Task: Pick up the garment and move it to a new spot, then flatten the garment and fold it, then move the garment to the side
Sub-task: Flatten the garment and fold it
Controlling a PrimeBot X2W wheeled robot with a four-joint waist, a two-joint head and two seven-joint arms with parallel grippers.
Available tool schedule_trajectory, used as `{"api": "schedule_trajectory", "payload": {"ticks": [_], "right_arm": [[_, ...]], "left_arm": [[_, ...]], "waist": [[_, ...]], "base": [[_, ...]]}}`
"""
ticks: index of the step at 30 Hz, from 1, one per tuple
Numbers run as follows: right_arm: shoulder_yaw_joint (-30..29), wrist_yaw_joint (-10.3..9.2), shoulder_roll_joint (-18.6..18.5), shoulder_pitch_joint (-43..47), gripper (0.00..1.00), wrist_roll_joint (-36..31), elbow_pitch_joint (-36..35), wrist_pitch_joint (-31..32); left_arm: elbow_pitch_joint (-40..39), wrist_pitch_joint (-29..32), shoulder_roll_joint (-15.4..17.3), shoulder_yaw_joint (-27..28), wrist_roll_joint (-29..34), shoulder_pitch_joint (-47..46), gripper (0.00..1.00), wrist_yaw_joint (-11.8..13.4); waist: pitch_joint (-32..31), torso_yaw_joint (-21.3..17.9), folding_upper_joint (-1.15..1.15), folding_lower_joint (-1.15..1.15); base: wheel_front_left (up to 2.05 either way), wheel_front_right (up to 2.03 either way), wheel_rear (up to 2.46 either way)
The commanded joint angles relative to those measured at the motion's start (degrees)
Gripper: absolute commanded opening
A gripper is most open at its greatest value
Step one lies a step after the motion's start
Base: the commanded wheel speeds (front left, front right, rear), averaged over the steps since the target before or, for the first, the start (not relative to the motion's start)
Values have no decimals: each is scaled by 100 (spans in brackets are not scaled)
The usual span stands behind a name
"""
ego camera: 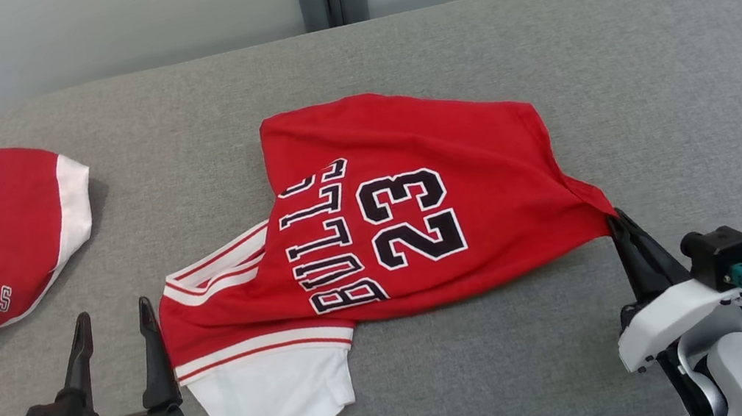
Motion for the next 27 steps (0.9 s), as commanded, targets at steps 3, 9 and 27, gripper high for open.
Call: {"api": "schedule_trajectory", "payload": {"ticks": [3, 9, 27], "right_arm": [[116, -11, -97, 288, 0, 316, -459, -18], [422, -11, -298, 801, 0, 1030, -1209, 197], [931, -10, -627, 1086, 0, 1878, -2149, 689]], "left_arm": [[21, -18, -9, 21, 18, 106, 100, -34], [45, -18, -13, 42, 34, 171, 100, -41], [93, -18, -20, 14, 20, 181, 100, -77]], "waist": [[-99, -177, 0, 0], [-142, -277, 0, 0], [-191, -178, 0, 0]], "base": [[0, 0, 0], [0, 0, 0], [0, 0, 0]]}}
